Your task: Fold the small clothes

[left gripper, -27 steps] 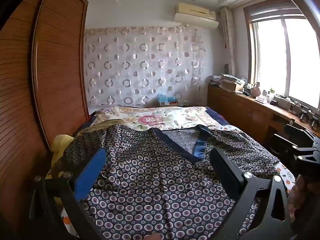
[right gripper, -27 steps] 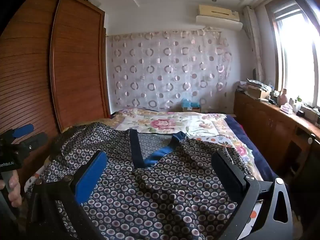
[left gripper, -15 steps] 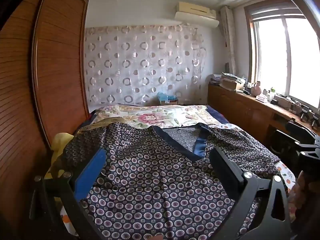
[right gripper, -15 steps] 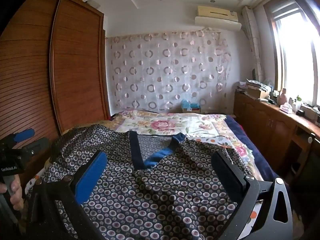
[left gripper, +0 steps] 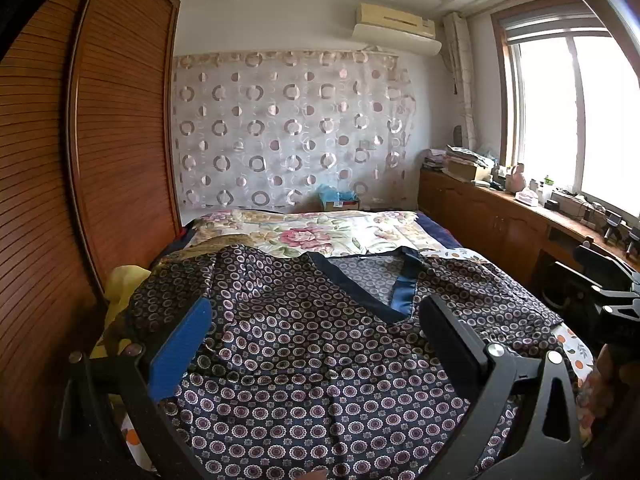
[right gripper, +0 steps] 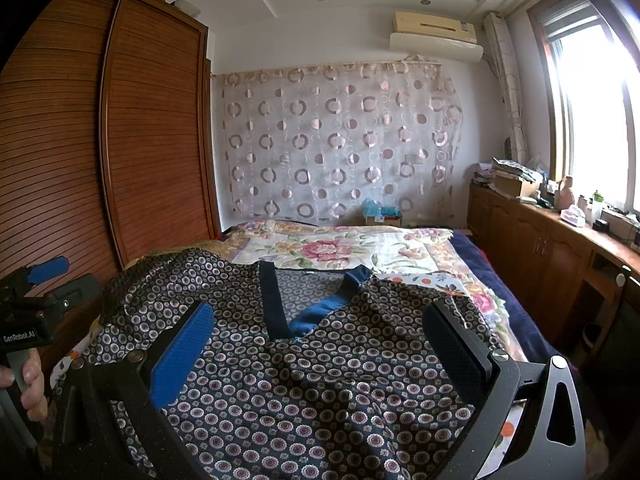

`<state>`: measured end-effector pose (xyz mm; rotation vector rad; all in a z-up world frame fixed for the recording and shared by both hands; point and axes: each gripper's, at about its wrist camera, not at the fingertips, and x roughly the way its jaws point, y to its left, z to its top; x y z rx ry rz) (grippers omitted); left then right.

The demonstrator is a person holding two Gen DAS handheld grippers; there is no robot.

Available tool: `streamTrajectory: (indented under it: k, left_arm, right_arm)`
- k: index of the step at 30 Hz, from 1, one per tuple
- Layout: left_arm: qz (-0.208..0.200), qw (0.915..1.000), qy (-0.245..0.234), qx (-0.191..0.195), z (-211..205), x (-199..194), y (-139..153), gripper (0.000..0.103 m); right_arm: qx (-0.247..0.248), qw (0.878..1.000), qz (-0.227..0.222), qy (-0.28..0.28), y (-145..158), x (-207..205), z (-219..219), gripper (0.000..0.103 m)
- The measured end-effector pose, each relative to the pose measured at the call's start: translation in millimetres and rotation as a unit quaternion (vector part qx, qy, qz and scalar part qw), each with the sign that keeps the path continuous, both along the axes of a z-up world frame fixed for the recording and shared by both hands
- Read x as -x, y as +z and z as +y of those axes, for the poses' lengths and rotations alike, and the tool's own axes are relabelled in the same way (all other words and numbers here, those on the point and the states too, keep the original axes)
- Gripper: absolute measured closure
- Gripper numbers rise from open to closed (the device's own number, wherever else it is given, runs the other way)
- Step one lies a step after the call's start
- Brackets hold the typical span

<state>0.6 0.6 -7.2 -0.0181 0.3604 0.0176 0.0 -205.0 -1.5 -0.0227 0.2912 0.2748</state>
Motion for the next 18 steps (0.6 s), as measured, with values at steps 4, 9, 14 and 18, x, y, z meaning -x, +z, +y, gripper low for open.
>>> streamTrajectory:
  k: [4, 9, 14, 18]
  left_arm:
    - [0.0, 1.0, 0.0, 0.001, 0.1, -0.3, 0.6, 0.0]
    - [-0.001, 1.0, -0.001, 0.001, 1.0, -0.3, 0.6, 0.0]
    - [-0.001, 1.0, 0.0, 0.001, 1.4, -0.8, 3.3, 0.0]
    - [-0.001, 1.0, 0.002, 0.001, 1.7, -0.8, 3.4, 0.0]
  right_arm:
    - [-0.001, 1.0, 0.0, 0.0, 0.4, -0.5, -0.6, 0.0]
    - [0.0, 1.0, -0.001, 0.0, 0.6, -0.6, -0.3, 0.0]
    - [0.0, 1.0, 0.0, 0.0, 0.7, -0.5, -0.4, 0.0]
    - [0.0, 1.0, -0.001, 0.0, 1.3, -1.0, -0.3, 0.0]
